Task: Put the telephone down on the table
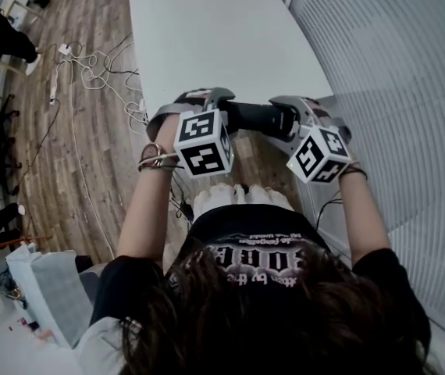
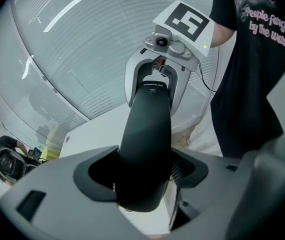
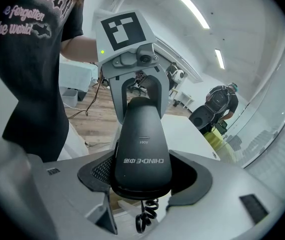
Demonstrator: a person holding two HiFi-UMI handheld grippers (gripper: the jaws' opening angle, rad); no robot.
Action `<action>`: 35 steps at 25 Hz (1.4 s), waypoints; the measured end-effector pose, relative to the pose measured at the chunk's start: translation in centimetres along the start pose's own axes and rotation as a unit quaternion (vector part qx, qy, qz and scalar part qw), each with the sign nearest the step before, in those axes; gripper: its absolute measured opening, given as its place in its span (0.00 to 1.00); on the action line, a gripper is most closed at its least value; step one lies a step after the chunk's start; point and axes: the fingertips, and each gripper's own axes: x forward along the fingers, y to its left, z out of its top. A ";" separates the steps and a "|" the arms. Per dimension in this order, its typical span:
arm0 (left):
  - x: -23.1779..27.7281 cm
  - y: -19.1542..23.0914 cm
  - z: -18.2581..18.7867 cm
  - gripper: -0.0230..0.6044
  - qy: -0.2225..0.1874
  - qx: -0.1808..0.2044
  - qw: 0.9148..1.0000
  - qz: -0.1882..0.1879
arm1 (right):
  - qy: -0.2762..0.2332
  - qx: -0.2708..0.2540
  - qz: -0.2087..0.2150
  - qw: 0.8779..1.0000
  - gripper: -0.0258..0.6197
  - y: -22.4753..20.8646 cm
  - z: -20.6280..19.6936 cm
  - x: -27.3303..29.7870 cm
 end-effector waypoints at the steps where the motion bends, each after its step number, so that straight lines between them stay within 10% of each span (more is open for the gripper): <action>1: 0.4 0.3 0.0 0.51 0.001 0.001 1.000 -0.001 | 0.000 0.002 0.000 1.000 0.51 -0.3 -0.3 0.3; 35: 15.5 13.6 -2.4 0.51 -0.004 0.059 0.992 -0.115 | 0.081 0.111 -0.002 0.990 0.51 -12.3 -11.4 11.4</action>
